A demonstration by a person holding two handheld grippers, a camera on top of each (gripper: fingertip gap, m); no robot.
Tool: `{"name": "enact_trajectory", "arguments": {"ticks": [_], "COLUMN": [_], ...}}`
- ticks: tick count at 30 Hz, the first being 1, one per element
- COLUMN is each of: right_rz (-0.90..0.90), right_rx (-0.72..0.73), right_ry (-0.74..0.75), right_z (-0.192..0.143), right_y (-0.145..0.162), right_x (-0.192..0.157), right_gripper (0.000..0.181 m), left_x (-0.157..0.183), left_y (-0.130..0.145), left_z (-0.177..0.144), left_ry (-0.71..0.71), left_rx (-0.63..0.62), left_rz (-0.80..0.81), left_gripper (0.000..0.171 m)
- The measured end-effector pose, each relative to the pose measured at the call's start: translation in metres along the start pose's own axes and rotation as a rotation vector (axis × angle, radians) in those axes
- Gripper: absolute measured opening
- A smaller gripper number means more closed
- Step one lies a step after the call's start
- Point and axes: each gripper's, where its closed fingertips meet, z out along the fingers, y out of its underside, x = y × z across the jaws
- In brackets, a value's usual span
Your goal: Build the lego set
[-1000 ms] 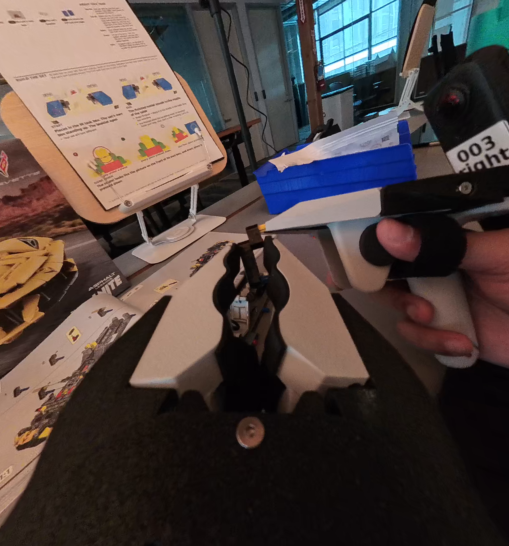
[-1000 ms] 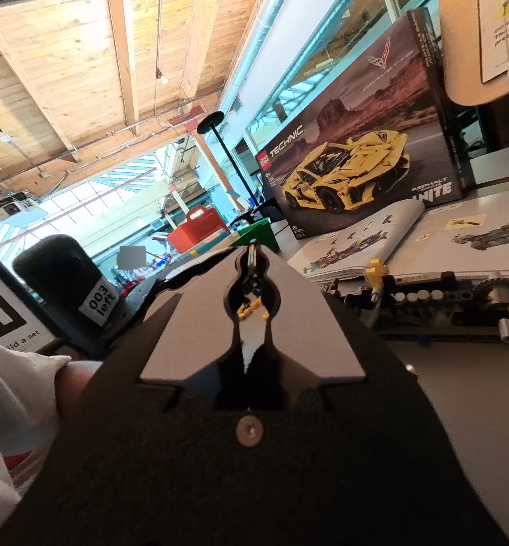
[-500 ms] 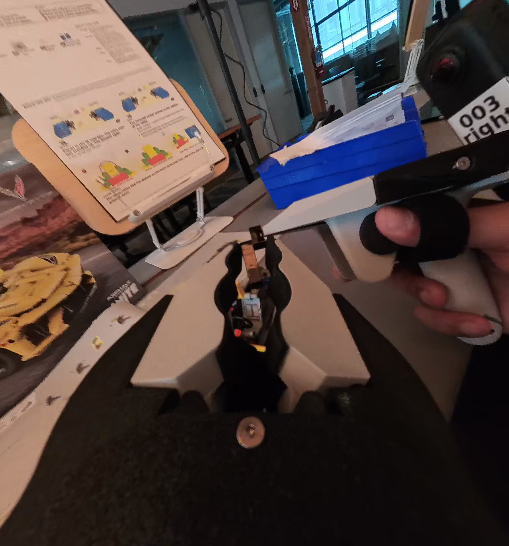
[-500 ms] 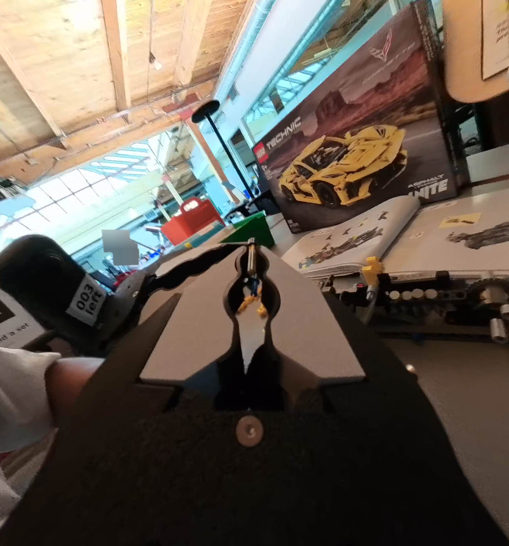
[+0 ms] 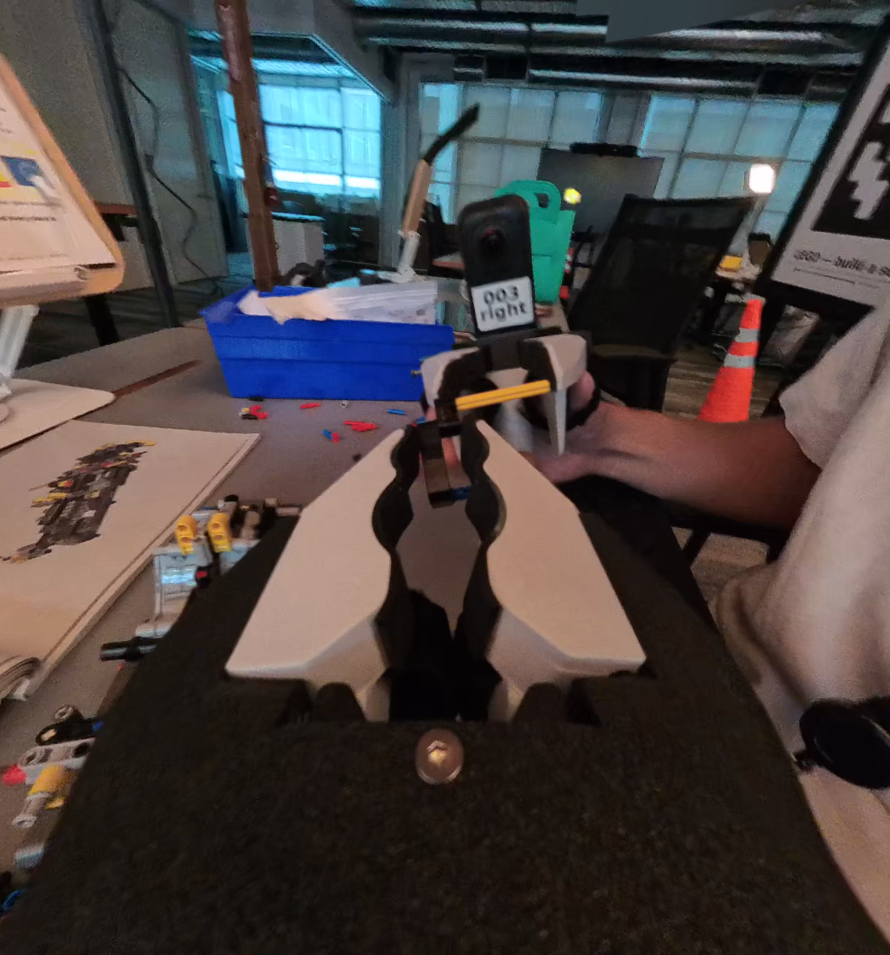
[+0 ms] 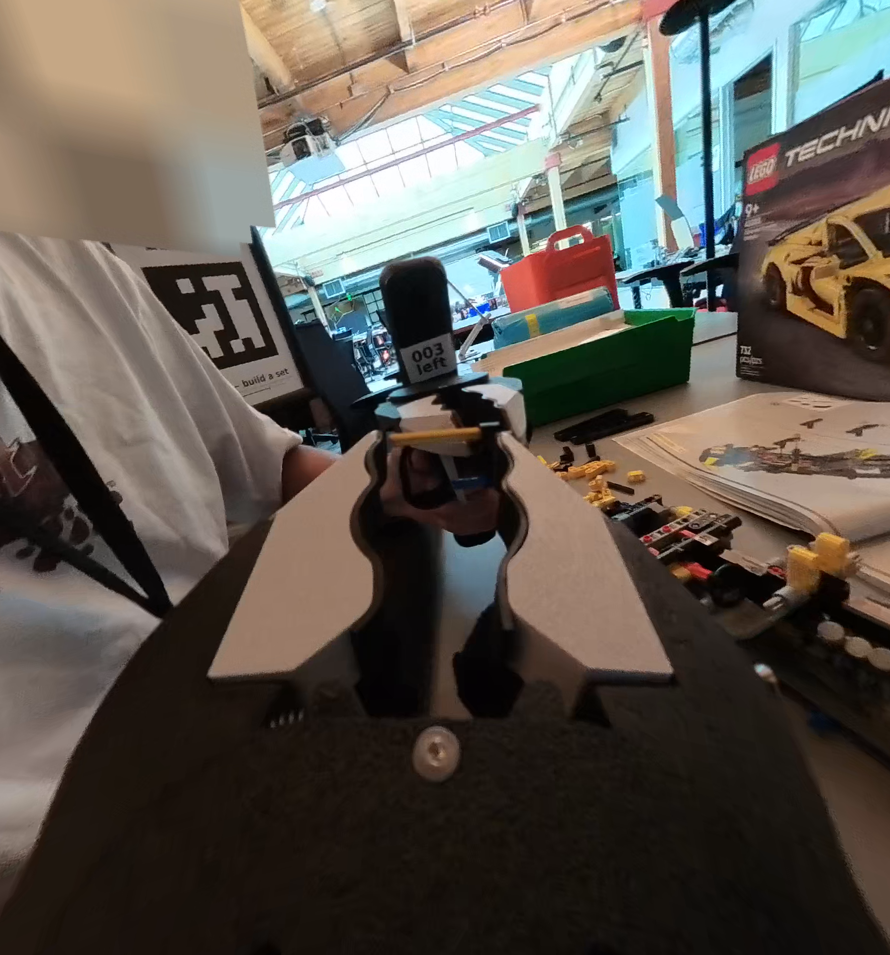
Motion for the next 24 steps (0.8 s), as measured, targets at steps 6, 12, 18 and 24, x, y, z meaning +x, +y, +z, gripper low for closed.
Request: {"name": "enact_trajectory", "arguments": {"ticks": [6,12,18,24], "right_rz": [-0.038,0.025,0.049,0.012], "right_rx": [-0.071,0.066,0.141,0.14], "right_ry": [-0.096,-0.072,-0.062,-0.041], "right_z": [-0.002,0.015,0.015,0.013], "right_y": [0.013,-0.003,-0.01,-0.007], "right_x": [-0.011,-0.005,-0.006,-0.006], "right_gripper": [0.052,0.052,0.048,0.049], "left_x": [0.011,0.004,0.004,0.005], "left_y": [0.008,-0.006,-0.009,-0.005], "left_z": [-0.001,-0.002,0.0,0.0], "left_ry": [0.072,0.036,0.053,0.038], "left_rx": [-0.055,0.06,0.081,0.053], "left_rz": [0.053,0.003,-0.041,-0.003], "left_gripper": [0.014,0.013,0.013,0.013]}}
